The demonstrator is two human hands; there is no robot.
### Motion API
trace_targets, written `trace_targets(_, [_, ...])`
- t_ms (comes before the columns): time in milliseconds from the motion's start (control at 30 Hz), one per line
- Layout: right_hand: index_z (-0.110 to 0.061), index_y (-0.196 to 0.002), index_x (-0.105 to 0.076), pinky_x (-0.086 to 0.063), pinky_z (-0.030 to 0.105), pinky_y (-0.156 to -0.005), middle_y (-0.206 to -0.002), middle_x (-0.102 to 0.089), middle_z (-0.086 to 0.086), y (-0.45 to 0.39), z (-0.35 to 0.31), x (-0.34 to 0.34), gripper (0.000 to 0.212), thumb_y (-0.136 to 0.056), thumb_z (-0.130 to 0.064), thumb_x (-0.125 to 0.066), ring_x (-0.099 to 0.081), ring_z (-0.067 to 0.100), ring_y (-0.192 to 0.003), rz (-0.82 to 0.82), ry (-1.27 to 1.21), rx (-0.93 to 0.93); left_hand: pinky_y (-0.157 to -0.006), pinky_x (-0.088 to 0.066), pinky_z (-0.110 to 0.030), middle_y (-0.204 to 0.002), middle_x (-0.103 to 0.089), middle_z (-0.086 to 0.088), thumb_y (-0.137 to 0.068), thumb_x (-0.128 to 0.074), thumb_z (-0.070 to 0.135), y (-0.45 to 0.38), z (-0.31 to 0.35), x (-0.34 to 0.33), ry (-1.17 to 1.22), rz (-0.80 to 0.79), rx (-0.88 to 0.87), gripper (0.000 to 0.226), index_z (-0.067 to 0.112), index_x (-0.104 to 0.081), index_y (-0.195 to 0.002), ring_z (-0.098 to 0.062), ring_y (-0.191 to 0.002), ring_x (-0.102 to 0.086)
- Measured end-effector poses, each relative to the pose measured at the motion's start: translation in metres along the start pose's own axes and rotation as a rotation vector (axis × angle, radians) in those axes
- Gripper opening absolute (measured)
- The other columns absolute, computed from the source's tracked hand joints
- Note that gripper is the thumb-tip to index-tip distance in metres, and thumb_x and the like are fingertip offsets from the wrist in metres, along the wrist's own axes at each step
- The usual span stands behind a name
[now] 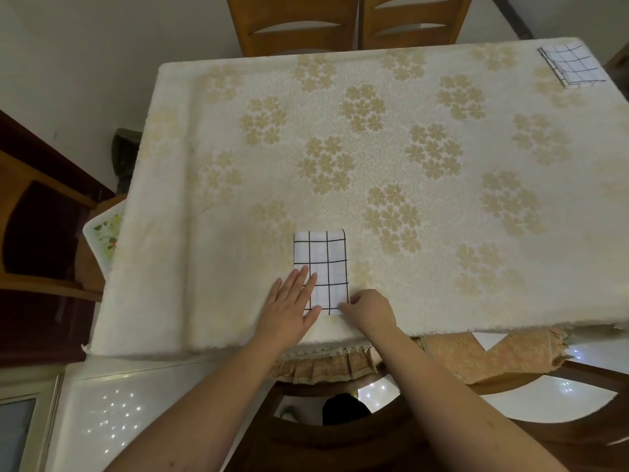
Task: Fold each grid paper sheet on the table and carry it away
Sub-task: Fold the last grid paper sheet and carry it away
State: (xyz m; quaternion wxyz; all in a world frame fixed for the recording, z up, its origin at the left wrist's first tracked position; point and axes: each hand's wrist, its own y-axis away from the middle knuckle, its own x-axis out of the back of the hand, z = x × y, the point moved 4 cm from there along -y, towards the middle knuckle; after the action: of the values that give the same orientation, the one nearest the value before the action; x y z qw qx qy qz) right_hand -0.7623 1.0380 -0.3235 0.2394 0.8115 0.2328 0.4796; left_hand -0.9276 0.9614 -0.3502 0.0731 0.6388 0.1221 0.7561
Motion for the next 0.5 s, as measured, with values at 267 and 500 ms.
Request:
trace_targets(267, [-0.018,-0.084,-0.062,-0.036,0.021,-0.048,-0.070,-0.059,-0.003,-0.015,0.009,0.039,0.010,-0.086,-0.027,-0.065,-0.052,0.010,-0.059,0.149,-0.122,0.026,-0.117,0.014,-0.039,-0.162,-0.003,-0.010,-0.098,-0.003,0.056,0.018,0.029,0.004,-0.059,0.005,-0.049,0.066,0.023,-0.003,-0.155,-0.025,-0.149,-0.004])
trace_targets(500, [-0.018,-0.105,-0.062,-0.039,0.021,-0.054,-0.077,-0.060,-0.005,-0.039,0.001,0.073,0.017,-0.089,-0.019,-0.065,-0.058,0.013,-0.068,0.301,-0.295,0.181,-0.115,0.017,-0.043,-0.159,-0.024,-0.007,-0.100,-0.004,0.052,0.029,0.070,0.000,-0.066,-0.013,-0.263,0.062,0.019,-0.003,-0.152,-0.023,-0.148,-0.016])
